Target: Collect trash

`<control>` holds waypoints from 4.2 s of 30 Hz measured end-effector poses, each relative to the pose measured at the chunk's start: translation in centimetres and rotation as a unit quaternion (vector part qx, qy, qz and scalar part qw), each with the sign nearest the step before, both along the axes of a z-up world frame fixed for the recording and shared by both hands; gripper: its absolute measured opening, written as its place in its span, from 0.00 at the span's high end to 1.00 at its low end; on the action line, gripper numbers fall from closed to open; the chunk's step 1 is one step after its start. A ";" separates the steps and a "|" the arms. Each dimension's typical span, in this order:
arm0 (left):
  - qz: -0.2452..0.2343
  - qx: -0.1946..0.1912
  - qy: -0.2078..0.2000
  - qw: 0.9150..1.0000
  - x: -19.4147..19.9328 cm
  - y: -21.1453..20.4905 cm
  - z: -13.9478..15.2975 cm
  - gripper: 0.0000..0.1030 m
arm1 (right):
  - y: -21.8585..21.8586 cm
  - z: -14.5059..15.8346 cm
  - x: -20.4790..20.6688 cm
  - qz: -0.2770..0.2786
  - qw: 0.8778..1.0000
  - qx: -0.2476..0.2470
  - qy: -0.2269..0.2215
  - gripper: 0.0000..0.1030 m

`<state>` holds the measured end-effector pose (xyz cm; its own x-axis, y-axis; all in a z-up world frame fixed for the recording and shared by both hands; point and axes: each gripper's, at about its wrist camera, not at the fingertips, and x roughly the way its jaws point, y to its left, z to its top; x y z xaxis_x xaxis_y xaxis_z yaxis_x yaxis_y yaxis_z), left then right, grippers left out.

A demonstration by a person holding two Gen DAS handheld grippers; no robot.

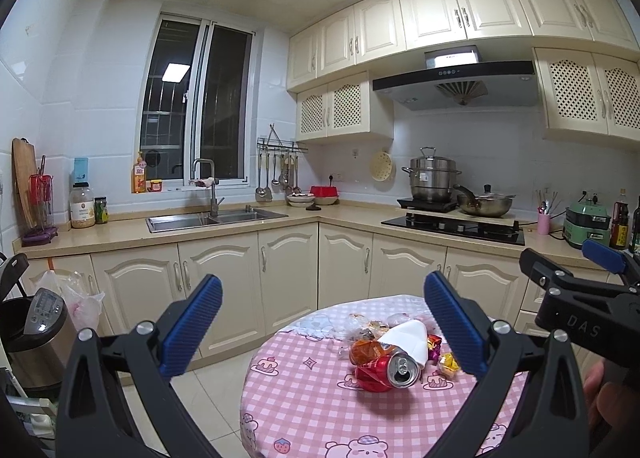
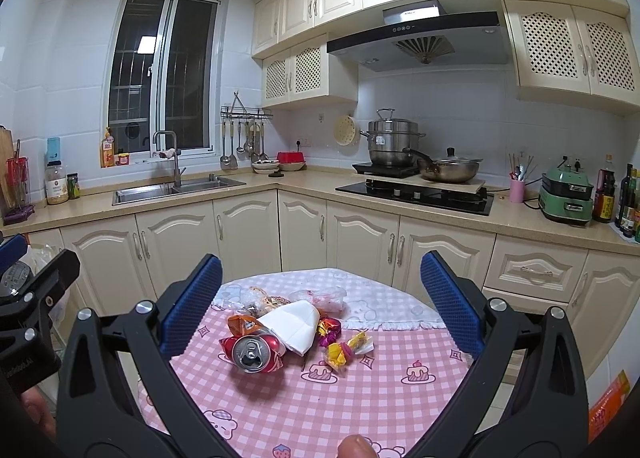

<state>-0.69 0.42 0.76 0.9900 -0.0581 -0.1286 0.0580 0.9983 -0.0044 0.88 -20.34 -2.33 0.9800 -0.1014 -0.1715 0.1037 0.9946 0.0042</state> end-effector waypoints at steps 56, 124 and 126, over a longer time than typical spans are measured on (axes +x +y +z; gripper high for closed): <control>-0.093 -0.107 0.329 0.934 20.7 -3.8 -20.0 0.45 | -10.1 -18.0 18.1 0.009 0.951 0.088 0.297 0.06; -0.484 0.168 0.446 0.734 5.5 -52.5 -39.7 0.45 | -47.1 -47.2 -5.7 -0.179 0.804 0.451 0.342 0.55; -0.473 0.185 0.462 0.728 6.6 -53.4 -41.4 0.44 | -47.2 -48.5 -5.4 -0.181 0.798 0.457 0.349 0.51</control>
